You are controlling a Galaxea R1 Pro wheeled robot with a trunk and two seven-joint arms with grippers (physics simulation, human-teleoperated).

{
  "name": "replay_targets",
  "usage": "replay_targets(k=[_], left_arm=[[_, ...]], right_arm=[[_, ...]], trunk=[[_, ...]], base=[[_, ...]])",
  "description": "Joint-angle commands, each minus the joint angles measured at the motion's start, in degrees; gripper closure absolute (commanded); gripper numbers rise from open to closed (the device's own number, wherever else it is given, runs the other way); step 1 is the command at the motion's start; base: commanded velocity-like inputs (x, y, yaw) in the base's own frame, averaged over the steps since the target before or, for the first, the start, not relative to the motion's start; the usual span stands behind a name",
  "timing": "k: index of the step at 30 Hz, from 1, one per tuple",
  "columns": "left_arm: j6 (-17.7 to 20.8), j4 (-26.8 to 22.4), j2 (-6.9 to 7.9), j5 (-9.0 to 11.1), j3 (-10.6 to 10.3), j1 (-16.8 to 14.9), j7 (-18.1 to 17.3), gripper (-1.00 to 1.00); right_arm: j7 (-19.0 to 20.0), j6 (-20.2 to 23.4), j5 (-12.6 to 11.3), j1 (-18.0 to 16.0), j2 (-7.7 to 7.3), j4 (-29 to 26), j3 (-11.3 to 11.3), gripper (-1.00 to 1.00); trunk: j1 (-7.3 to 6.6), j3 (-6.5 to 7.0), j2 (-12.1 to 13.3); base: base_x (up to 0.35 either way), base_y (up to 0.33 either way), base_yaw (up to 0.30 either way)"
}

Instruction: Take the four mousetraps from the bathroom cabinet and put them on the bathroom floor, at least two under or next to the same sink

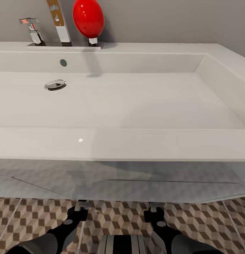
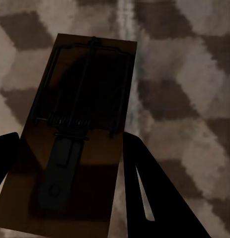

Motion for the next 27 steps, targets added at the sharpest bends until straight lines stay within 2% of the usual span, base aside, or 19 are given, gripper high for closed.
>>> replay_targets(k=[1, 27], left_arm=[[-0.1, -0.06, 0.01, 0.15, -0.51, -0.01, 0.41, 1.0], [-0.31, -0.33, 0.03, 0.17, -0.5, 0.01, 0.41, 1.0]], right_arm=[[-0.37, -0.11, 0.49, -0.03, 0.02, 0.06, 0.09, 1.0], [-0.38, -0.61, 0.44, -0.12, 0.11, 0.05, -0.08, 1.0]], trunk=[[-0.01, -0.03, -0.01], [-0.01, -0.03, -0.01]], base=[[0.0, 0.0, 0.0], [0.0, 0.0, 0.0]])
